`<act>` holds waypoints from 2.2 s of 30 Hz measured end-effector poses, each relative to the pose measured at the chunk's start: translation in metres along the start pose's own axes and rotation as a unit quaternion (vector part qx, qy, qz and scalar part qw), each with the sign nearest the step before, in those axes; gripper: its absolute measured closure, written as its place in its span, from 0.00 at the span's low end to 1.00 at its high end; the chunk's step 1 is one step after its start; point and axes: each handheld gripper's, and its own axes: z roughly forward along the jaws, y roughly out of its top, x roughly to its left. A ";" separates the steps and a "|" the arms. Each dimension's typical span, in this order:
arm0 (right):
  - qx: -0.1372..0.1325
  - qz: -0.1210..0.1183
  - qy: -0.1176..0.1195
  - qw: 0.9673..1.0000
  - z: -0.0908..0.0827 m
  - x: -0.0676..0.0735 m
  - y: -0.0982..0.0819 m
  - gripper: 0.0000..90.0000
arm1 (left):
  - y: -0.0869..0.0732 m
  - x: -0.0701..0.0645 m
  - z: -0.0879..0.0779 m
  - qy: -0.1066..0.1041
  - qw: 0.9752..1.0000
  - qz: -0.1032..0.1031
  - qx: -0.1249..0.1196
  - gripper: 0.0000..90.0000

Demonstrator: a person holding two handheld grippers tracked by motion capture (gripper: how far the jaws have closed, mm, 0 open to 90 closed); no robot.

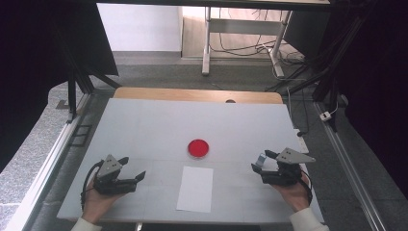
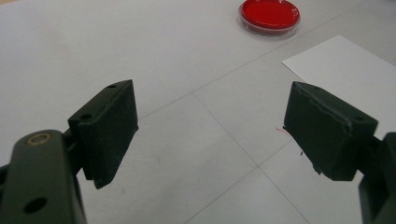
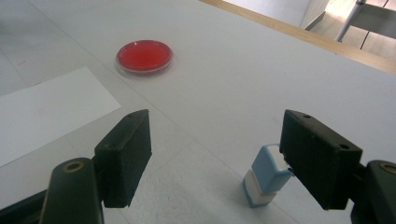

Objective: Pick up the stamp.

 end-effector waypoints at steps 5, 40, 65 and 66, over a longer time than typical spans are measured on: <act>0.008 -0.001 -0.003 1.000 0.004 -0.007 0.017 0.28 | 0.001 0.001 0.003 0.000 1.000 0.000 0.003 0.20; 0.079 0.031 -0.022 0.996 0.025 -0.039 -0.004 0.43 | -0.004 0.000 0.009 0.002 1.000 0.007 0.018 0.20; 0.100 0.023 -0.010 0.995 0.033 -0.038 -0.012 0.74 | -0.005 0.001 0.010 0.005 1.000 0.012 0.021 0.20; 0.100 0.022 -0.009 0.995 0.034 -0.038 -0.012 0.75 | -0.005 0.001 0.010 0.005 1.000 0.012 0.022 0.20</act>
